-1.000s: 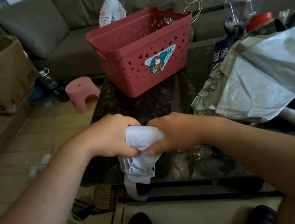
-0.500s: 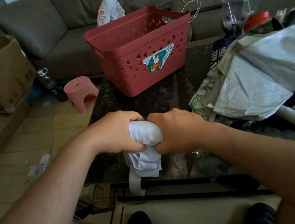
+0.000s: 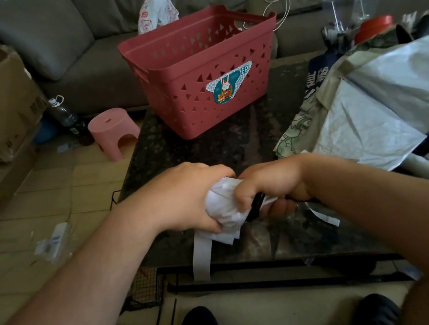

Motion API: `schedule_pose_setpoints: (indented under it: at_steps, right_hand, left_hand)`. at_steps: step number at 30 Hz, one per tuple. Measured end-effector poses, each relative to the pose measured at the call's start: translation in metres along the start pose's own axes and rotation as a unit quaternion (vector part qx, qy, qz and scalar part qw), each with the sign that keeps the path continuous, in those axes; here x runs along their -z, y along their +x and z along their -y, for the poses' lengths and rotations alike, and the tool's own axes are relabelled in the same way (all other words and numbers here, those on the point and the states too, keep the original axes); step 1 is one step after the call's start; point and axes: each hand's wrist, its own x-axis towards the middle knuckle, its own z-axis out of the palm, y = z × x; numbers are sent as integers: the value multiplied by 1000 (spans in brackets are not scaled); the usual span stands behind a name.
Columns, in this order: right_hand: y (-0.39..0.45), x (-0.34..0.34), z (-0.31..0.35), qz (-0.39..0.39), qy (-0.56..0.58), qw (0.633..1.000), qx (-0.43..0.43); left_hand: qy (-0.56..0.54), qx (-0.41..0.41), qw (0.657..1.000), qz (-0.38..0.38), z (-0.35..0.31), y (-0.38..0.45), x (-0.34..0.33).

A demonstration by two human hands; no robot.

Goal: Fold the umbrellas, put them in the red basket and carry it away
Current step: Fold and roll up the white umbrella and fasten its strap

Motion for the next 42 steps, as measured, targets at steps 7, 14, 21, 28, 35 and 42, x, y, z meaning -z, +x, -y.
schedule_pose_setpoints:
  at_steps: [7, 14, 21, 28, 35, 42]
  right_hand:
    - [2, -1, -1, -19, 29, 997, 64]
    - [0, -31, 8, -394, -403, 808, 172]
    - [12, -26, 0, -437, -404, 776, 210]
    - [1, -11, -2, -447, -344, 778, 277]
    - [1, -16, 0, -491, -318, 747, 314]
    - [0, -21, 2, -533, -367, 705, 290]
  left_hand:
    - [15, 32, 999, 1, 1, -4, 7]
    - [-37, 68, 996, -41, 5, -1, 12]
    - [-107, 40, 991, -76, 16, -6, 4]
    - [-226, 4, 956, -189, 19, -14, 3]
    - [-400, -1, 894, -203, 13, -16, -2]
    - [-604, 12, 784, -139, 11, -14, 1]
